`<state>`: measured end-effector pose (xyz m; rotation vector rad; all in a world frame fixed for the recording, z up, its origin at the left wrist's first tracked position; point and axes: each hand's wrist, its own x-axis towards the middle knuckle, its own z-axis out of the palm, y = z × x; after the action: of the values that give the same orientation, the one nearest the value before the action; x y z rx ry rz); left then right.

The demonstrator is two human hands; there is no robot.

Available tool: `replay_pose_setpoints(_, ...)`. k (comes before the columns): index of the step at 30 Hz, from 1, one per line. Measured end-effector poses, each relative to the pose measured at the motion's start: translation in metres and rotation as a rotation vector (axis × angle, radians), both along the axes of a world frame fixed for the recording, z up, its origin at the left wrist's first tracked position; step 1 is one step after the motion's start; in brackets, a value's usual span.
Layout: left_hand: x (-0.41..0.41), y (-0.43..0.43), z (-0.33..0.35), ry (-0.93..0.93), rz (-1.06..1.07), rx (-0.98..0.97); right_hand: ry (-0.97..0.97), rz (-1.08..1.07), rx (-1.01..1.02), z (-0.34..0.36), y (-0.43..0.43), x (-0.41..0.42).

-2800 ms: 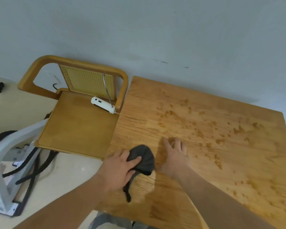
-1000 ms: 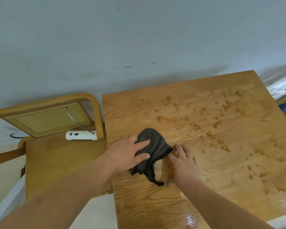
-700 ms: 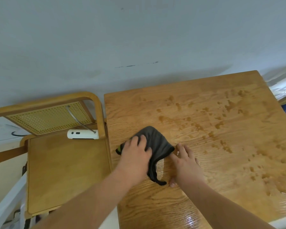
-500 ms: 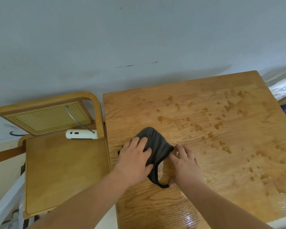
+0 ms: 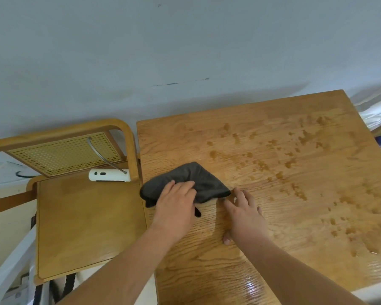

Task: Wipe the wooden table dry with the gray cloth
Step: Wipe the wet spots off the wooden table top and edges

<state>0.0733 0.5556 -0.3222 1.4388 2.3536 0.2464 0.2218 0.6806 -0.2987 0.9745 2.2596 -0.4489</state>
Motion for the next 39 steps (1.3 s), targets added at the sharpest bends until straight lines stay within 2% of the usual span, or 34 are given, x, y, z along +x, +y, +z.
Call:
replay_pose_setpoints(3, -0.015, 0.010, 0.025, -0.085, 0.253, 0.230, -0.010, -0.020, -0.019, 0.000, 0.001, 0.000)
replay_pose_setpoints(5, -0.008, 0.011, 0.047, -0.140, 0.328, 0.331, -0.013, -0.021, -0.017, 0.000, 0.001, 0.000)
replay_pose_setpoints(8, 0.009, -0.001, 0.050, -0.398, 0.240, 0.225, -0.002, -0.016, -0.009, 0.001, 0.001, 0.000)
replay_pose_setpoints(10, 0.010, -0.011, 0.032, -0.315, 0.151, 0.151, 0.000, -0.006, -0.004, 0.002, 0.001, 0.001)
replay_pose_setpoints(12, -0.002, -0.013, 0.016, -0.193, 0.185, 0.179, 0.004, -0.003, -0.010, 0.001, 0.001, 0.002)
replay_pose_setpoints(16, -0.029, 0.001, 0.017, -0.213, 0.284, 0.185, 0.016, -0.004, -0.009, 0.000, 0.001, 0.003)
replay_pose_setpoints(18, -0.031, 0.006, 0.020, -0.157, 0.203, 0.075, 0.013, -0.002, -0.003, -0.001, 0.002, 0.003)
replay_pose_setpoints(21, -0.024, -0.002, 0.019, -0.140, 0.082, -0.224, 0.021, -0.001, 0.005, -0.001, 0.000, 0.003)
replay_pose_setpoints(22, -0.019, -0.007, 0.018, -0.121, 0.066, -0.235, 0.025, -0.003, 0.007, -0.001, 0.000, 0.004)
replay_pose_setpoints(26, -0.007, -0.018, 0.011, 0.138, 0.104, -0.042, 0.016, 0.004, -0.003, -0.002, 0.002, 0.003)
replay_pose_setpoints(27, -0.008, -0.018, 0.008, 0.152, 0.151, 0.001, 0.016, 0.003, -0.008, -0.003, 0.003, 0.003)
replay_pose_setpoints(31, -0.007, -0.006, 0.004, -0.029, 0.442, 0.033, 0.012, 0.009, -0.017, -0.004, 0.004, 0.004)
replay_pose_setpoints(33, 0.006, -0.003, 0.002, 0.048, 0.329, 0.004, 0.013, 0.017, -0.009, -0.005, 0.004, 0.005)
replay_pose_setpoints(36, 0.018, -0.017, -0.002, 0.113, 0.021, -0.090, 0.021, 0.042, 0.006, -0.005, 0.004, 0.007)
replay_pose_setpoints(39, -0.003, -0.020, -0.007, 0.189, -0.267, -0.156, 0.039, 0.066, 0.001, -0.004, 0.006, 0.010)
